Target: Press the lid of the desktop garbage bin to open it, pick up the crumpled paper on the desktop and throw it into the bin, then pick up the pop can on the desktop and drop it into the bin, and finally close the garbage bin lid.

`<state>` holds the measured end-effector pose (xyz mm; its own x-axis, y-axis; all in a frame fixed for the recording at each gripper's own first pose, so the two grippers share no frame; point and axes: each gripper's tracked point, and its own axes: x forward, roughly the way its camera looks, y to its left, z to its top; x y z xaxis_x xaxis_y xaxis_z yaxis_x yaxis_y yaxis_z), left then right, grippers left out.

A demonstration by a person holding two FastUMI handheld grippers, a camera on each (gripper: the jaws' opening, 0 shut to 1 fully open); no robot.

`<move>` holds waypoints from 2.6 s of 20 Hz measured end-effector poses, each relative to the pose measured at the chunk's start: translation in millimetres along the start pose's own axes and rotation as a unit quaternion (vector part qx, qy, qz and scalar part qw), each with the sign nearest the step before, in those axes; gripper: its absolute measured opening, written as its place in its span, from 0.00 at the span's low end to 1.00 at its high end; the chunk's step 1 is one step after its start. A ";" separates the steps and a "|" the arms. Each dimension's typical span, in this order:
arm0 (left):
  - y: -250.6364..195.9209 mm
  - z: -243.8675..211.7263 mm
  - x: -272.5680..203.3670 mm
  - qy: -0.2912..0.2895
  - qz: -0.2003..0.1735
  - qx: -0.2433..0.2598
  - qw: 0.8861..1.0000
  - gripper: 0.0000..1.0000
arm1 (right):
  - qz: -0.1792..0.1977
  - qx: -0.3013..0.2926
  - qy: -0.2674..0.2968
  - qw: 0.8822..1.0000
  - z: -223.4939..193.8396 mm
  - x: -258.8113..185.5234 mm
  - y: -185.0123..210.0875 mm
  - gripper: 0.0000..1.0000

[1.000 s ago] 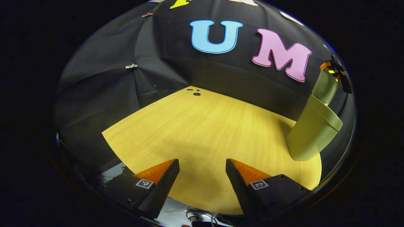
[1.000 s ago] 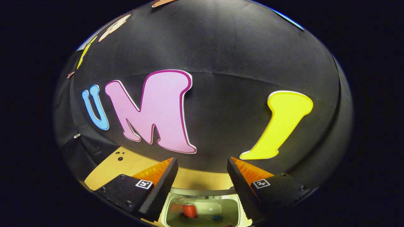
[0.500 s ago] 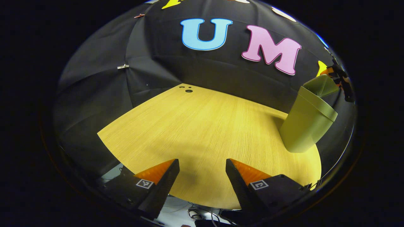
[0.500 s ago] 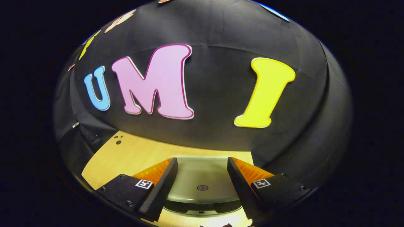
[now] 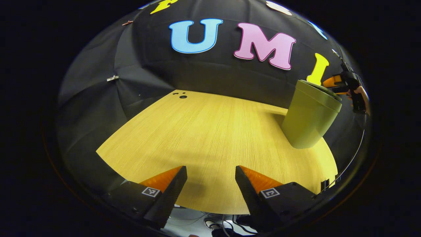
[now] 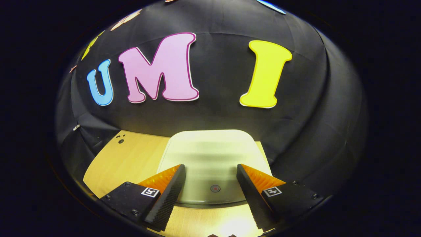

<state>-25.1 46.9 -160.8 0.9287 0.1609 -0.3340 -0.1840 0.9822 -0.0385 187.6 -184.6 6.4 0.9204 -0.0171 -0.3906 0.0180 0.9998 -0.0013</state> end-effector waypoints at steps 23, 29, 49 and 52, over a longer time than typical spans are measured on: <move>-2.2 64.4 -4.0 -0.072 -0.034 0.010 0.997 0.95 | -0.063 -0.014 -0.143 0.988 17.3 -56.8 -1.8 0.98; -5.1 120.7 -30.7 -0.138 -0.045 0.025 0.989 0.95 | -0.047 -0.033 -0.241 0.969 16.6 -136.3 45.8 0.98; -20.1 55.9 -90.7 -0.152 -0.042 0.025 0.987 0.95 | -0.010 -0.026 -0.183 0.983 -122.9 -206.4 110.7 0.98; -11.2 48.1 -92.3 -0.145 -0.033 0.016 0.989 0.95 | 0.001 -0.018 -0.163 0.986 -136.7 -204.5 117.4 0.98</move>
<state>-93.3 25.6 -84.3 0.9924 0.1130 -0.0485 -0.1140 0.9933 -0.0197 -51.9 -62.9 -39.7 0.9972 -0.0106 -0.0739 0.0079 0.9993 -0.0365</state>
